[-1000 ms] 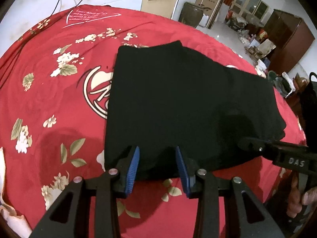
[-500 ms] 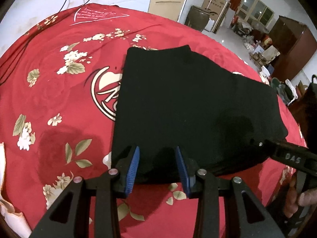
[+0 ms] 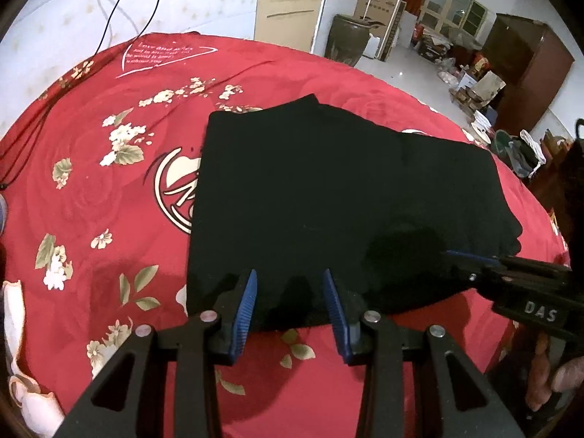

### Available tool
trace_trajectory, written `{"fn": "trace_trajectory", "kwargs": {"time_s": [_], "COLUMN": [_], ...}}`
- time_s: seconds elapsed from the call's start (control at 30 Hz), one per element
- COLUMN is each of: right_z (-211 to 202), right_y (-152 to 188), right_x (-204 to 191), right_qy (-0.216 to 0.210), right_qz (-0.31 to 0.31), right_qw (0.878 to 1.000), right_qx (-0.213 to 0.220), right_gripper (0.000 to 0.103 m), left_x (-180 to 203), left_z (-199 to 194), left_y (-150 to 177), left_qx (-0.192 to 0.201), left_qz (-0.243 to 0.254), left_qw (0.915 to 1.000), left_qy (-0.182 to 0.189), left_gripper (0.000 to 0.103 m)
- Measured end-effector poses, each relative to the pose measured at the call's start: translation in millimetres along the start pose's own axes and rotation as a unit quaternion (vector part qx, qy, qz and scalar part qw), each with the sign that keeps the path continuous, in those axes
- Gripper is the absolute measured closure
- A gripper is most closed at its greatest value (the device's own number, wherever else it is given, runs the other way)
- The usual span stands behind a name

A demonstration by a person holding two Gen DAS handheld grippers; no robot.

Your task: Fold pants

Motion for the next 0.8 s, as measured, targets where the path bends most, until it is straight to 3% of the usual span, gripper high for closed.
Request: {"fn": "trace_trajectory", "kwargs": {"time_s": [0.13, 0.37, 0.5, 0.8], "right_z": [8.6, 6.3, 25.2, 24.6], "right_y": [3.3, -14.0, -16.8, -55.6], "right_x": [5.1, 5.4, 15.2, 19.6], "right_qy": [0.012, 0.01, 0.034, 0.007], "right_qz": [0.012, -0.007, -0.004, -0.018], "right_qw": [0.999, 1.0, 0.999, 1.0], "right_qx": [-0.03, -0.006, -0.041, 0.012], "right_gripper": [0.087, 0.087, 0.087, 0.087], "left_x": [2.6, -9.8, -11.2, -24.7], "left_z": [-2.2, 10.6, 15.7, 24.6], "left_y": [2.2, -0.8, 1.5, -17.8], "left_qx": [0.002, -0.006, -0.013, 0.003], "left_qz": [0.013, -0.01, -0.009, -0.038], "left_qw": [0.9999, 0.9997, 0.9996, 0.9989], "left_qy": [-0.003, -0.02, -0.023, -0.029], "left_gripper": [0.062, 0.062, 0.062, 0.062]}}
Point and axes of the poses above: each gripper's, at about its wrist camera, not at the fingertips, and z roughly the way its jaws point, x to its right, y to its underside, the point moved 2 cm from there along z, roughly the way its jaws point, and after that the axes turned 14 degrees about -z, right-handed, at the moved point
